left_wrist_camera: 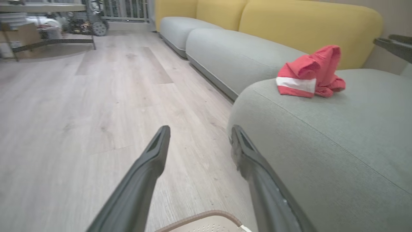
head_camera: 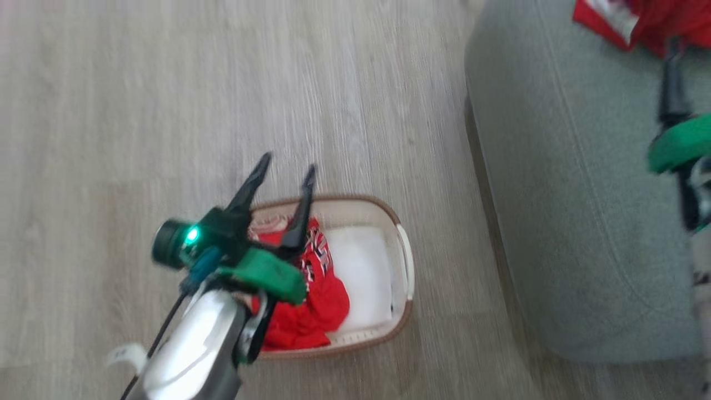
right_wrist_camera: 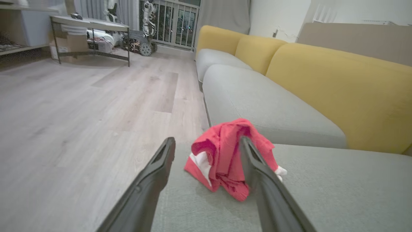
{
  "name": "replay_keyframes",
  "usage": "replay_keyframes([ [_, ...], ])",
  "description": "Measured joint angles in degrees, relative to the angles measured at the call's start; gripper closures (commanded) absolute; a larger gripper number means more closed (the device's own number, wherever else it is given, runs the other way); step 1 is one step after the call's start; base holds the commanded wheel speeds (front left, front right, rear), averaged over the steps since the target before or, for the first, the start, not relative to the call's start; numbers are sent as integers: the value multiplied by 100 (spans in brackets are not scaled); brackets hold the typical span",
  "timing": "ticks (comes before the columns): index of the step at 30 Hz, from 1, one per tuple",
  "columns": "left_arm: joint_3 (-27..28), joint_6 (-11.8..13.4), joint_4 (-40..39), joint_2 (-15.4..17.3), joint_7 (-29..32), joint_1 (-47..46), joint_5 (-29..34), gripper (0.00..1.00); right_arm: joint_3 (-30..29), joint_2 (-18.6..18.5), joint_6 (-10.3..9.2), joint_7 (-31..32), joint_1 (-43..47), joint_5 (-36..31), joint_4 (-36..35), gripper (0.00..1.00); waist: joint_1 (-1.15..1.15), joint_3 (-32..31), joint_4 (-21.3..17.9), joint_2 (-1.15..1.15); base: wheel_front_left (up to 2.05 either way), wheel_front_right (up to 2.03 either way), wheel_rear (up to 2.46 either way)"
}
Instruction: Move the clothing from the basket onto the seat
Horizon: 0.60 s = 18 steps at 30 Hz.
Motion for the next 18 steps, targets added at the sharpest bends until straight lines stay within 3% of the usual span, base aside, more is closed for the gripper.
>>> replay_keyframes([
  [9, 721, 202, -199, 51, 0, 1004, -67, 0, 635, 670, 0, 0, 755, 201, -478, 0, 0, -744, 198, 0, 0, 0, 0],
  [18, 1396, 301, -498, 67, 0, 1862, 76, 0, 802, 1249, 0, 0, 1641, 86, -935, 0, 0, -1252, 389, 0, 0, 0, 0],
])
